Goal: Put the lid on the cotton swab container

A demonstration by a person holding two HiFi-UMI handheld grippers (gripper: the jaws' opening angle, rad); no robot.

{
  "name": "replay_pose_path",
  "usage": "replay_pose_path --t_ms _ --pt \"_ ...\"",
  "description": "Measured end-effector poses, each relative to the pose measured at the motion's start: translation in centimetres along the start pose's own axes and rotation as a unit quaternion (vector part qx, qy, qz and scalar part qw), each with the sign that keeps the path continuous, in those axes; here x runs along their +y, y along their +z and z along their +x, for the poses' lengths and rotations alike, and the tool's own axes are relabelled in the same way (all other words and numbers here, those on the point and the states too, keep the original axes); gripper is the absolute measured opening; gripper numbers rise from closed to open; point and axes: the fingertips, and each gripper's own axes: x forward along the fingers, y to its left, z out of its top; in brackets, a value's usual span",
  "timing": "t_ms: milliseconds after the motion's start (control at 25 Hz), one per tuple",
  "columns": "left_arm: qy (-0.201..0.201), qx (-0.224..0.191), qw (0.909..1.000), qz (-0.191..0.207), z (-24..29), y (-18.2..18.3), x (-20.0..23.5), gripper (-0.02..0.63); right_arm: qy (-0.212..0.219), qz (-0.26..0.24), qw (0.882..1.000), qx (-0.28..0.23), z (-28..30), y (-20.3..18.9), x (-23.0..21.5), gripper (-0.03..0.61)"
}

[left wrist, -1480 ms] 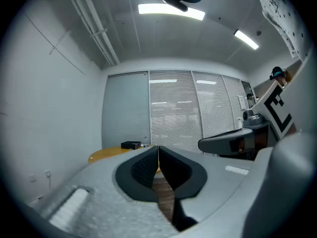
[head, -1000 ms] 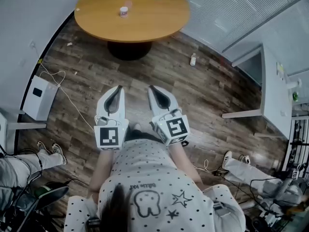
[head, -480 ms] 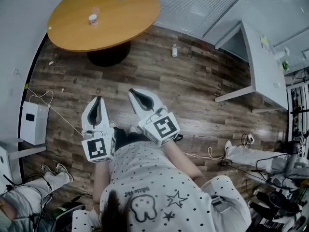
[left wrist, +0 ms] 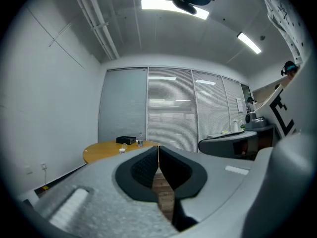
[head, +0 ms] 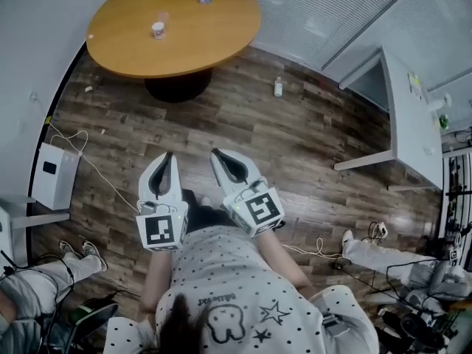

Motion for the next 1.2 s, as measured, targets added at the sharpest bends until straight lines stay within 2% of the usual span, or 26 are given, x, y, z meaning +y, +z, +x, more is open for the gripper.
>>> replay_pose_path --t_ms 200,400,560,760,1000,1200 --pt "0.013 0.010 0.9998 -0.011 0.5 -0.5 1.9 0.014 0.011 0.008 1.000 0.017 1.9 -1.1 0.3 0.005" --pt "0.013 0.008 0.9997 -0.019 1.9 -0.6 4.1 0.014 0.005 0.013 0.999 0.036 4.4 -1.4 0.3 0.005" --pt "0.015 0.009 0.9996 -0.022 3.7 -1.0 6.8 0.014 0.007 0.025 0.999 0.029 7.7 -1.1 0.1 0.005" --pt "0.011 0.008 0.9997 -0.021 7.2 0.5 11.1 0.011 0.001 0.028 0.999 0.021 12.7 0.7 -0.7 0.005" --pt "0.007 -0.001 0.9998 -0.016 10.4 1.0 16.2 0.011 -0.015 0.033 0.999 0.017 18.2 1.9 -1.2 0.005" --pt "-0.003 -0.002 0.9999 -0.013 12.5 0.8 18.8 0.011 -0.031 0.039 0.999 0.011 21.0 2.4 -1.9 0.005"
